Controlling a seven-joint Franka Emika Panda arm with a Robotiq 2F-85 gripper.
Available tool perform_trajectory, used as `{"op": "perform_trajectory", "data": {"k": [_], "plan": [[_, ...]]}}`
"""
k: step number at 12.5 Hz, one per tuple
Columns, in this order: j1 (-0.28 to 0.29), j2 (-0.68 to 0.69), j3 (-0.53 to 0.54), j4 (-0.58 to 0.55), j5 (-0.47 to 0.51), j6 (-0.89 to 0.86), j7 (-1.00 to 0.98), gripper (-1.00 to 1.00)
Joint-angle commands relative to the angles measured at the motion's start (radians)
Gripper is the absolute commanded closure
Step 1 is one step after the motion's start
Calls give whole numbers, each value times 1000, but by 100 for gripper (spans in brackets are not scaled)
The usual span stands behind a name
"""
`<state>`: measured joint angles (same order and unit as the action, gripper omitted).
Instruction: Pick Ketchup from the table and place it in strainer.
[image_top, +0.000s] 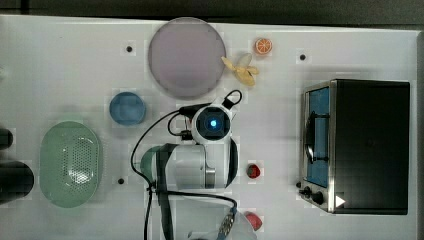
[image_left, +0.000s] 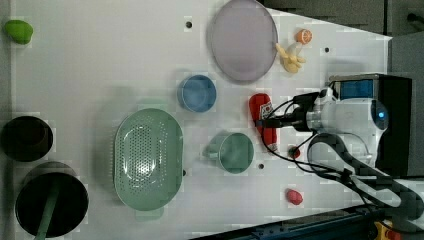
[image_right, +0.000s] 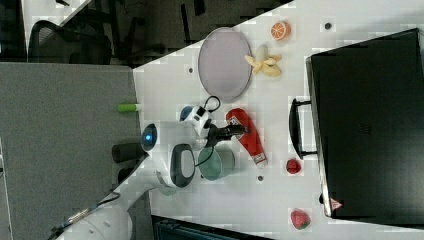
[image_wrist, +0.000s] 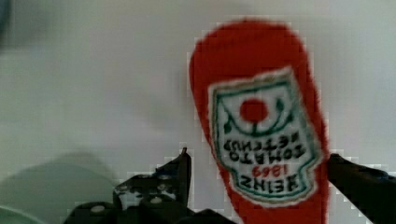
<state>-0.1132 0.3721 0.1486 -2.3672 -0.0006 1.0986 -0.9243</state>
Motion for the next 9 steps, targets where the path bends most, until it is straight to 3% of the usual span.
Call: {"op": "perform_trajectory", "data": {"k": [1,3,6,9], "plan": [[-2,18,0,0,-4,45,-49,-100],[-2,38,-3,0,-5,73,-49,-92],[-1,34,-3,1,-6,78,-49,-23],[-2,-11,-4,9,-6,46,-42,-23]]}}
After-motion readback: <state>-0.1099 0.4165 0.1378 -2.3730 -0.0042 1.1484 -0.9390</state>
